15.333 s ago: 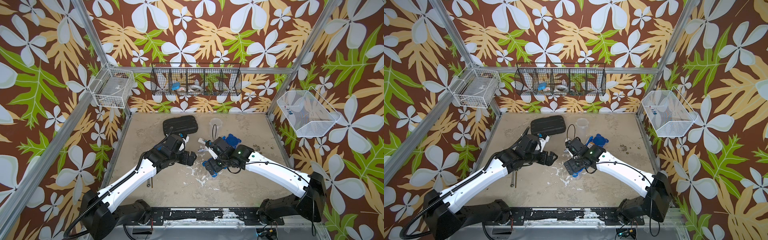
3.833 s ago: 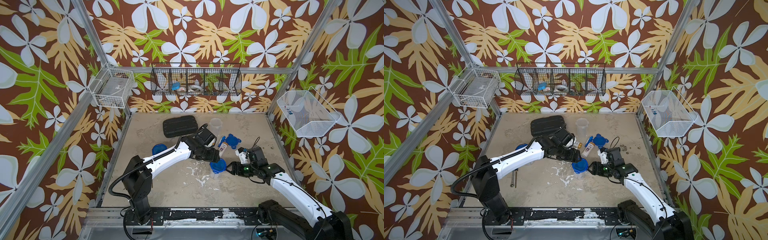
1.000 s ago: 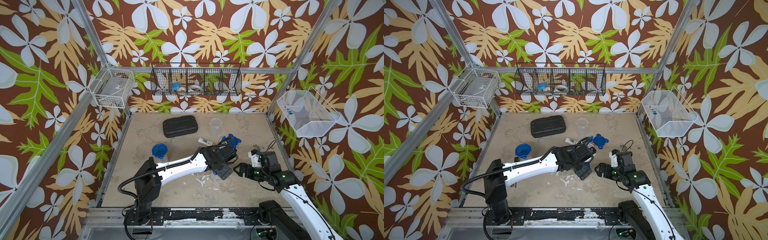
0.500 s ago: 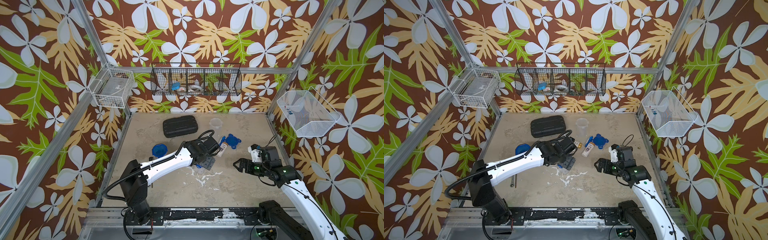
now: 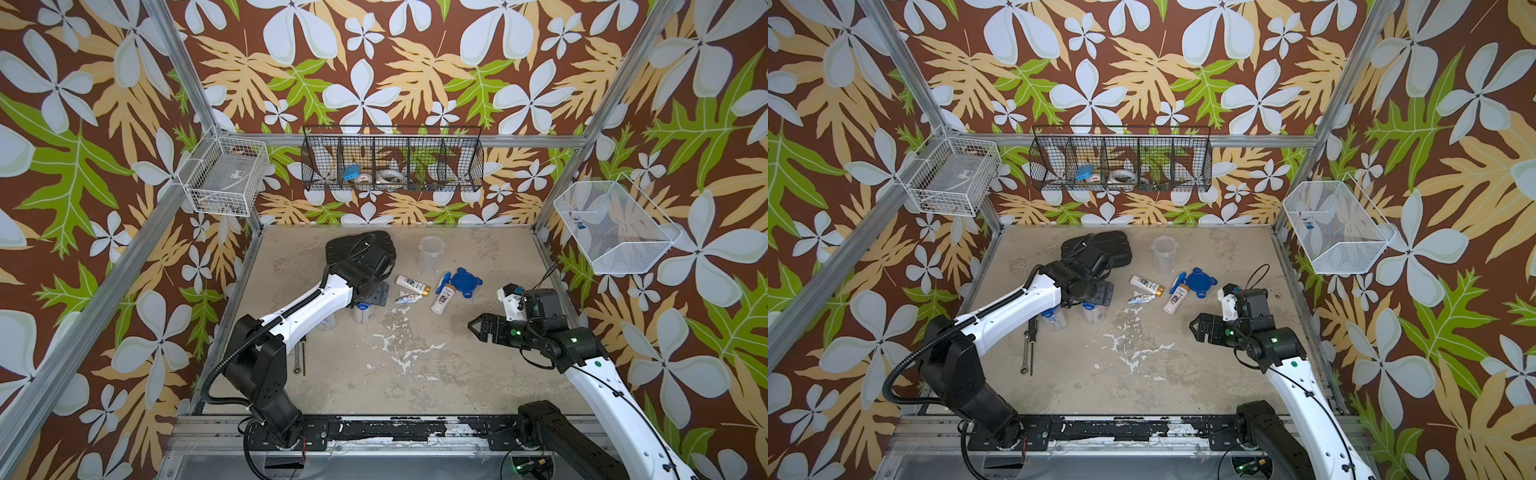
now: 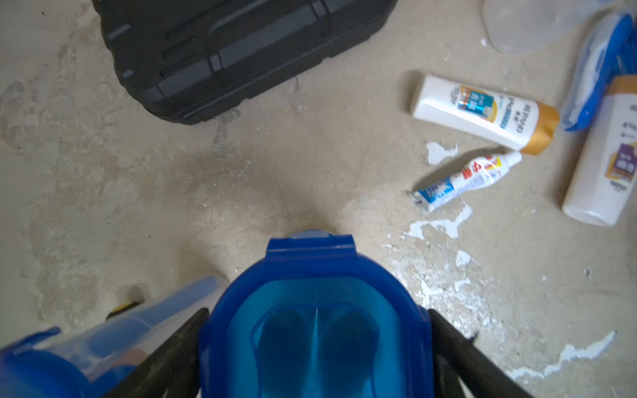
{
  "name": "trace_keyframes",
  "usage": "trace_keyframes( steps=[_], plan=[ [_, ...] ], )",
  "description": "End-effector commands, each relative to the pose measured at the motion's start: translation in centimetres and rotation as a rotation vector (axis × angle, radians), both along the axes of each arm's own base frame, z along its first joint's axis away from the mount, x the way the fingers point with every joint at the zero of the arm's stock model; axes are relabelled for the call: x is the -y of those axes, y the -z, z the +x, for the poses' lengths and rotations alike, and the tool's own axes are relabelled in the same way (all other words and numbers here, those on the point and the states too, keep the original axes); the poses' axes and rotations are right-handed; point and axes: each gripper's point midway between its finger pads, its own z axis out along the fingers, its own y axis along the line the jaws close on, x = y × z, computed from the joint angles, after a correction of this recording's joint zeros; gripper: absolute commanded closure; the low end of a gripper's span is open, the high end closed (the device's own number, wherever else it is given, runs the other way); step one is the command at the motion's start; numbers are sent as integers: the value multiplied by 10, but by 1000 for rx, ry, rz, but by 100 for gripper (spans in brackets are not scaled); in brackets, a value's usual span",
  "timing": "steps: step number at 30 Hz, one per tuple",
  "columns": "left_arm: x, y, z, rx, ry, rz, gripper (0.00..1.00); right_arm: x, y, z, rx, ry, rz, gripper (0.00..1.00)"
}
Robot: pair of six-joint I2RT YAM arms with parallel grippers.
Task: Pack away toiletry kits
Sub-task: Place the container at the center of the board.
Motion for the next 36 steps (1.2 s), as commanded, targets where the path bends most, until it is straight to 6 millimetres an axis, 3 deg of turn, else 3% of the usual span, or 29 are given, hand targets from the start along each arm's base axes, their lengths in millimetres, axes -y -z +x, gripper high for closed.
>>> trace_keyframes(
  steps=[1,8,16,27,31,33,36],
  plan=[
    [-9,7,5,-11,17,39,21,3,-5,2,14,5,-22,4],
    [-8,3,11,-9,17,51,1,4,-16,10,32,9,-36,4],
    [-15,1,12,-6,-7,85,0,1,-28,36,54,-4,-54,4],
    [-31,-38,26,65,-1,218,0,-2,-30,84,56,-16,-108,2],
    [-25,-67,22,93,25,162,0,-8,-34,114,63,-10,-103,3],
    [-14,-88,7,115,63,71,0,-14,-36,139,68,-8,-91,3],
    [3,-99,-24,117,112,-59,0,-23,-36,180,82,-9,-90,2]
  ],
)
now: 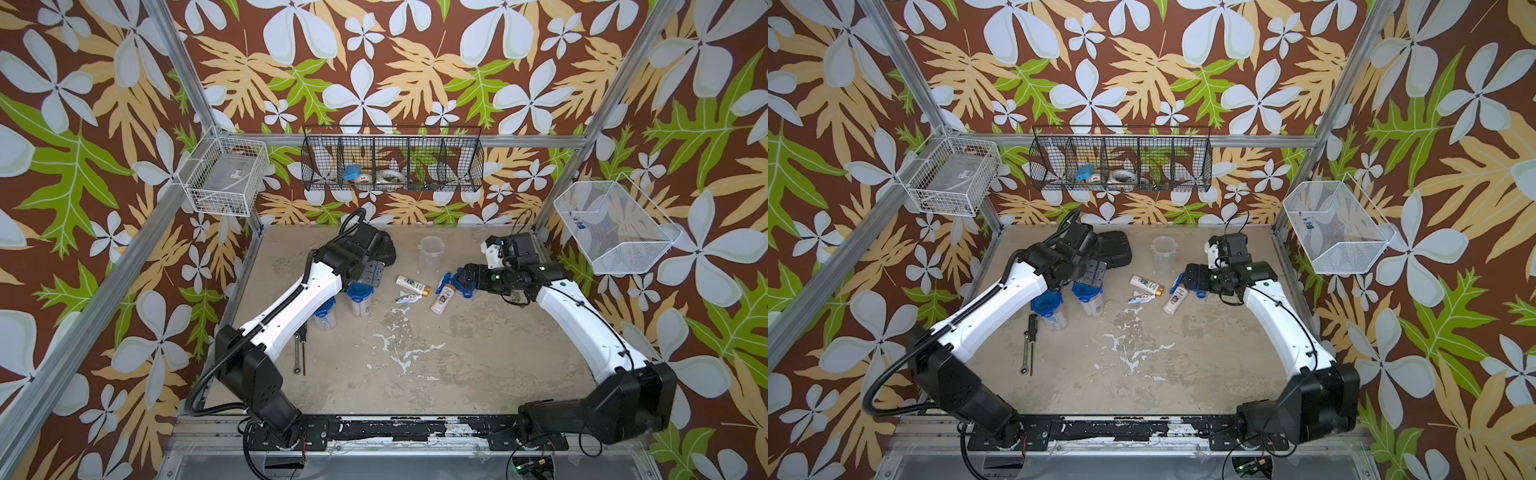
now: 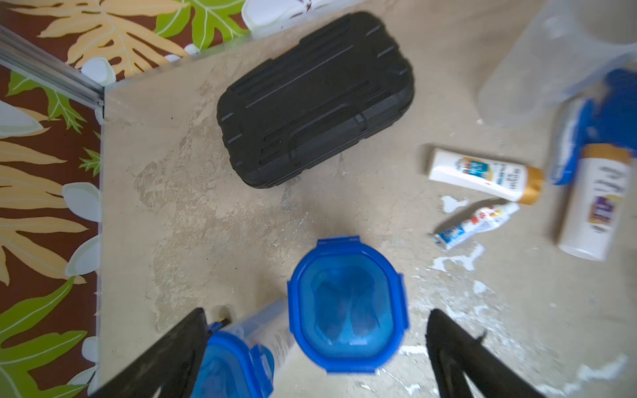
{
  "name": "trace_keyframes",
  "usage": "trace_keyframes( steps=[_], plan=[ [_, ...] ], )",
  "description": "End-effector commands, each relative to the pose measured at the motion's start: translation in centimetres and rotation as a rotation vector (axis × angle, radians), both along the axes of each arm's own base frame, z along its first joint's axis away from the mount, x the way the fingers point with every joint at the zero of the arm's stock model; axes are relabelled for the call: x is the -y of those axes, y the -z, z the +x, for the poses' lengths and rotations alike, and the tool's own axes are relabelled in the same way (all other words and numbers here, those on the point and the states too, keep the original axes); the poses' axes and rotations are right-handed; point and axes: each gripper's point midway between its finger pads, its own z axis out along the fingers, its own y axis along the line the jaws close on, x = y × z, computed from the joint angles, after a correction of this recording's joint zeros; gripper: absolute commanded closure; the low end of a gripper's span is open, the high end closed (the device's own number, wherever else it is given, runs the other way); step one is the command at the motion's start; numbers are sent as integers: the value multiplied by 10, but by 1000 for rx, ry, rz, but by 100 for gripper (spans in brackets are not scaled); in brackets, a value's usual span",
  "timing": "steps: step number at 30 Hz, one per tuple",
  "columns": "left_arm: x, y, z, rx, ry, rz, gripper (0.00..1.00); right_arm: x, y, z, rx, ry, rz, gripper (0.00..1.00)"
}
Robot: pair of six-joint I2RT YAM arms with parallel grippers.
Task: Pack away toiletry kits
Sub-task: Place the container at the center of the board, then pick up the container from the center of the board.
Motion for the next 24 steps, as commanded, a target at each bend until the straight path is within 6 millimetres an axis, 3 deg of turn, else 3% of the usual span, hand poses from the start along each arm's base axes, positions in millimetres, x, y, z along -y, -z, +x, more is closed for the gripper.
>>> trace_keyframes(
  steps=[1,6,12,16,24],
  plan=[
    [21,1,-37,-62,79,-131,0,-8,-4,44,51,2,-3,3],
    [35,-7,-81,-72,135,-365,0,-17,1,112,74,1,-34,4],
    [39,-16,-88,-50,173,-425,0,-25,19,168,67,-3,-57,9],
    [46,-17,-81,-49,177,-427,0,-31,38,183,44,-20,-64,13],
    [60,-1,-72,-75,188,-441,0,-35,74,186,-3,-59,-129,29]
  ],
)
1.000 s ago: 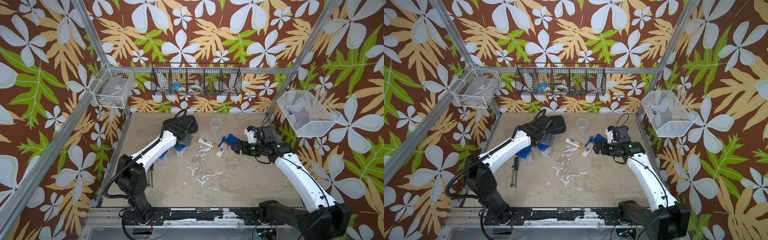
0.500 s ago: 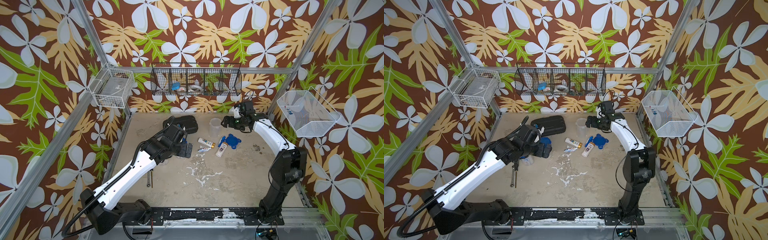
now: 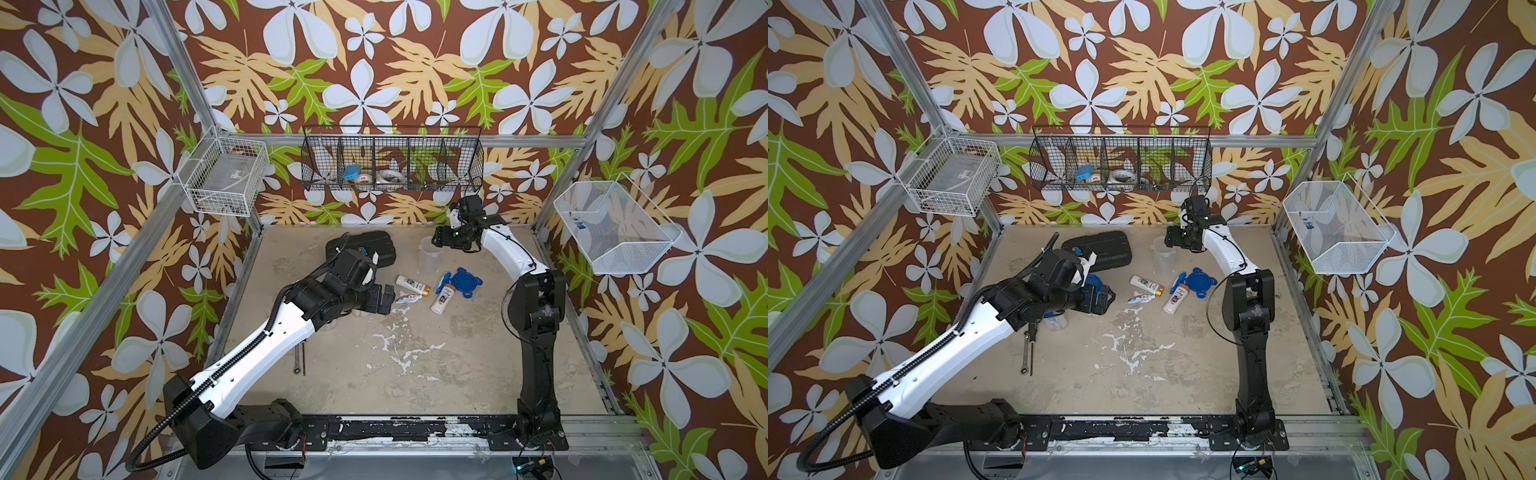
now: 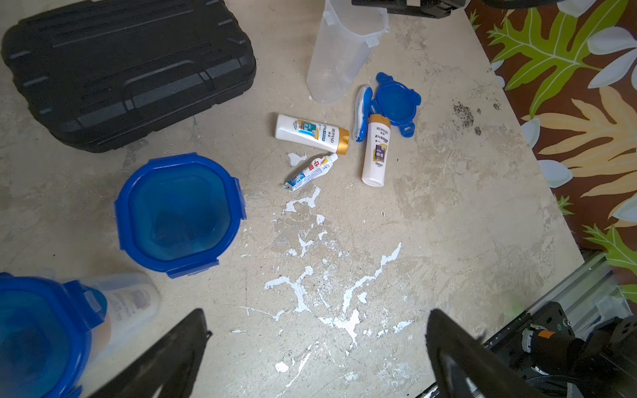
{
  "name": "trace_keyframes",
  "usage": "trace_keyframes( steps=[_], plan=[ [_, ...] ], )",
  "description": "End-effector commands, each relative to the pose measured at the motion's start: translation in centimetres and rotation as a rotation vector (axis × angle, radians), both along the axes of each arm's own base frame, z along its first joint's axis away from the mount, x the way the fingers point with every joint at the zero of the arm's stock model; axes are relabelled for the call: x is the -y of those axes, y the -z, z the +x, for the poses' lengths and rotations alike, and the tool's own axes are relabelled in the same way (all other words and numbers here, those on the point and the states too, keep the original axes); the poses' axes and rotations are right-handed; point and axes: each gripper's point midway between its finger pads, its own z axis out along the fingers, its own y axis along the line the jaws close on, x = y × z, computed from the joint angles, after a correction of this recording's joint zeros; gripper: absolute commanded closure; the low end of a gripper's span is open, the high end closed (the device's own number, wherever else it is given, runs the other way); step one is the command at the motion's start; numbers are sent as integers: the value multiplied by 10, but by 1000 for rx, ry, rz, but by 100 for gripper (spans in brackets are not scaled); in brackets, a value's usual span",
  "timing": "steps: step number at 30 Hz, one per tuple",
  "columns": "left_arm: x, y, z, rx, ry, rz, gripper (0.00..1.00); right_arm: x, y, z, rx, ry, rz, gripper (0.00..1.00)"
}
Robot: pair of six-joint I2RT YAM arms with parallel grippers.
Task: Pack away toiletry kits
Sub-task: Pick up the container from the center of the board.
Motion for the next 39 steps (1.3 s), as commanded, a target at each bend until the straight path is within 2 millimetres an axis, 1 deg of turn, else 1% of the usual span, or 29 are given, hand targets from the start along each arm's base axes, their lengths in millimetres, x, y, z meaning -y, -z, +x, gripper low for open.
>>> trace_keyframes(
  steps=[1,5,8,13,16,18,21,24,27,30,31,35,36,37,39],
  plan=[
    [9,-3,7,11,-1,-35,0,6,11,0,-15,-2,-48,32],
    [11,-2,14,10,-15,-28,0,8,25,-3,-40,-10,-77,48],
    [14,-2,14,1,-7,-35,0,8,28,-4,-37,-10,-84,59],
    [11,7,12,-10,-18,-32,0,10,19,-6,-2,-4,-116,79],
    [10,11,11,-17,-22,-26,0,13,17,-8,3,3,-124,83],
    [9,11,10,-16,-24,-25,0,13,11,-10,9,2,-123,87],
    [8,10,10,-8,-21,-22,0,11,-2,-15,31,-4,-121,90],
    [7,10,9,-3,-16,-16,0,11,-15,-26,41,-16,-146,91],
    [5,11,8,4,-10,-5,0,9,-33,-50,51,-34,-169,93],
    [-3,15,6,2,-30,9,0,8,-46,-90,38,-57,-193,93],
    [-5,17,4,-3,-40,7,0,6,-49,-107,27,-68,-208,92],
    [-12,26,-6,-19,-59,-16,0,5,-45,-187,-44,-78,-278,91],
    [-14,27,-8,-19,-61,-17,0,4,-44,-204,-56,-72,-276,91],
    [-16,29,-10,-16,-60,-18,0,3,-40,-224,-76,-66,-270,91],
    [-19,31,-13,-11,-60,-19,0,-1,-32,-256,-112,-54,-261,91]
  ],
)
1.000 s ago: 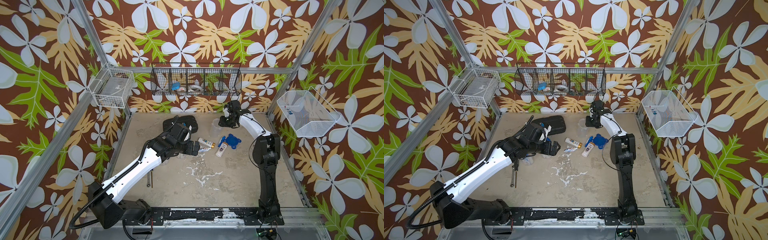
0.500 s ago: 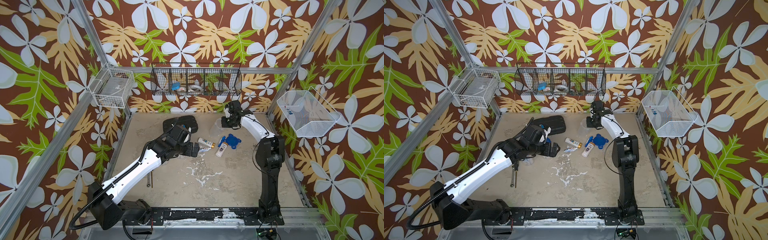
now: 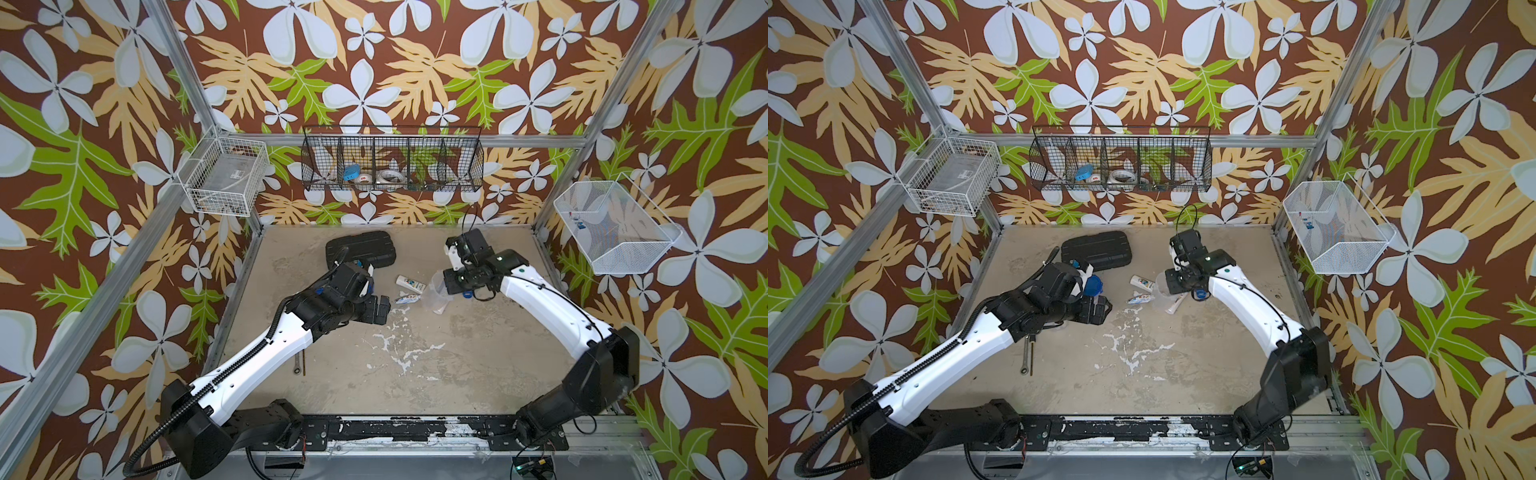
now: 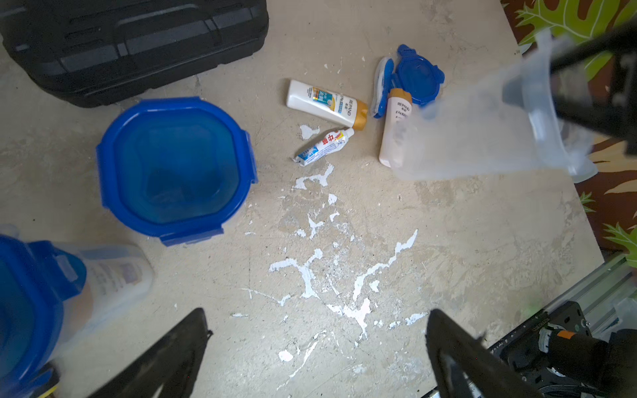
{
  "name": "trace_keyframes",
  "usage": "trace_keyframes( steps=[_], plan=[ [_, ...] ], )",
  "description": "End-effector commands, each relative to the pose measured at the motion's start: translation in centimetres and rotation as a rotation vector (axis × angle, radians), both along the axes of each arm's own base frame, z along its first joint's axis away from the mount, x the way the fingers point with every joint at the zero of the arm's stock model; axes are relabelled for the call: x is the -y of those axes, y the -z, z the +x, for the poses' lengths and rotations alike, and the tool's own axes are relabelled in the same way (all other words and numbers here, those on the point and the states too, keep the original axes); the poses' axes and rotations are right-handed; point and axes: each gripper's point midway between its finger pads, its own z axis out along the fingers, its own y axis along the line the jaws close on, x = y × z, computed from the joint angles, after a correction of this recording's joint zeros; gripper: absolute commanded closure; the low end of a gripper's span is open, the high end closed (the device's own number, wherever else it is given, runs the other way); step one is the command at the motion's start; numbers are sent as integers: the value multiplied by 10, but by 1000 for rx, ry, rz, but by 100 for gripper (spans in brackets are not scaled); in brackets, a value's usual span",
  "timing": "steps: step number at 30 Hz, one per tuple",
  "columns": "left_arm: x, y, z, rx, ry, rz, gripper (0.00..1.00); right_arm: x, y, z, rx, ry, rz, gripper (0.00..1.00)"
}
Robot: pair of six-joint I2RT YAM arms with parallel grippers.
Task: Pack away toiletry kits
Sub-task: Place the container at the center of the board.
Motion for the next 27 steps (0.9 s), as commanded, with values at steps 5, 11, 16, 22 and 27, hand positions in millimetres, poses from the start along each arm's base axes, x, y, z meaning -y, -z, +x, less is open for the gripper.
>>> trace_keyframes(
  steps=[5,11,16,22,27],
  plan=[
    [5,4,-1,-1,17,-33,0,10,40,-87,-131,119,-14,91],
    [15,0,4,-22,34,-42,0,8,62,-110,-178,79,-12,88],
    [22,3,9,-30,42,-47,0,12,68,-112,-177,64,-38,79],
    [34,4,11,-44,80,-78,0,13,62,-110,-157,77,-29,58],
    [55,0,20,-72,139,-78,2,13,38,-100,-111,90,-5,34]
  ],
)
